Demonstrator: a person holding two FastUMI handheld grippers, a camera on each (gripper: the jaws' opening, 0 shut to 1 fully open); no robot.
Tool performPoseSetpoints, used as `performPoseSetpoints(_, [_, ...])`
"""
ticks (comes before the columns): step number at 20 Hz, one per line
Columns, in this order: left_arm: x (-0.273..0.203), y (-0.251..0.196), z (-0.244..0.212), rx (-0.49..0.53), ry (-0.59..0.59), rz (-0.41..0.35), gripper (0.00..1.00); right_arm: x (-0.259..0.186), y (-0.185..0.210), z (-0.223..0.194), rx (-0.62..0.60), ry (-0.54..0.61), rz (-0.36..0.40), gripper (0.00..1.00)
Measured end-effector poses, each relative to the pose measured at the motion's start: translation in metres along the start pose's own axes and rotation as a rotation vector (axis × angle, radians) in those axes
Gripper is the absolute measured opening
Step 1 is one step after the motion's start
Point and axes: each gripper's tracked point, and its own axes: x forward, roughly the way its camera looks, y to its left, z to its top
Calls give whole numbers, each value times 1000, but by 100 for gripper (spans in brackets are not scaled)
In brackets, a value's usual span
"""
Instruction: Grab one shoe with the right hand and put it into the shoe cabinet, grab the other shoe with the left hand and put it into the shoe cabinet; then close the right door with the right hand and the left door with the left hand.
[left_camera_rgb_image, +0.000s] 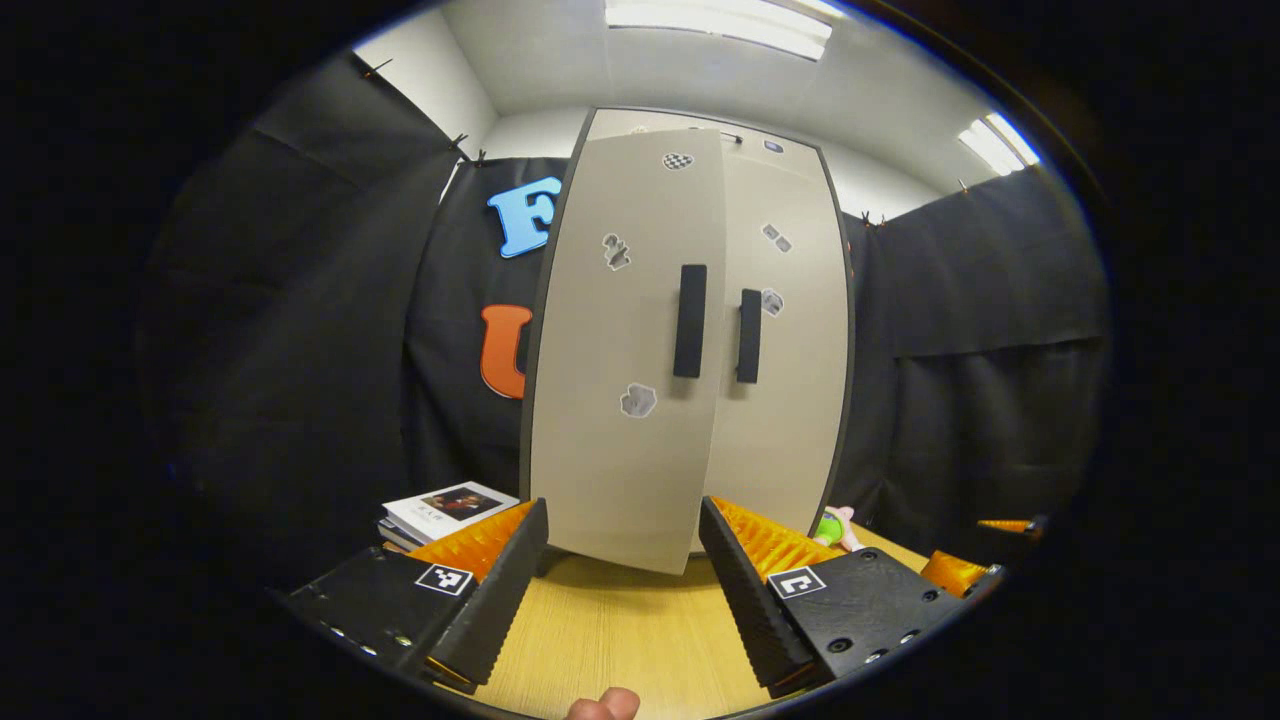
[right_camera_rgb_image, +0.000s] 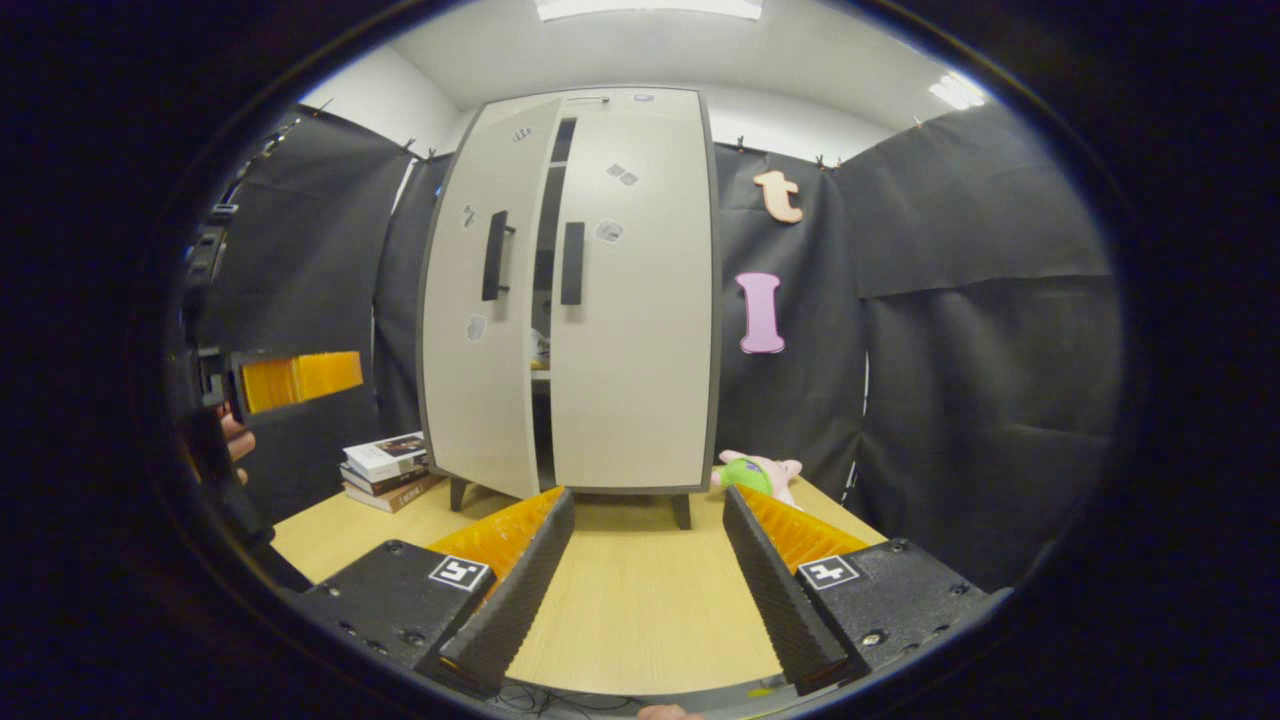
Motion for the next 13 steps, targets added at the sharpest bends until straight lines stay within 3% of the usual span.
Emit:
performPoseSetpoints(5, [-28, -39, -41, -54, 71, -83, 91, -7, 4, -10, -20, 13, -2, 98])
performPoseSetpoints(13, [-34, -50, -44, -34, 79, -94, 91, -8, 6, -13, -7, 24, 11, 98])
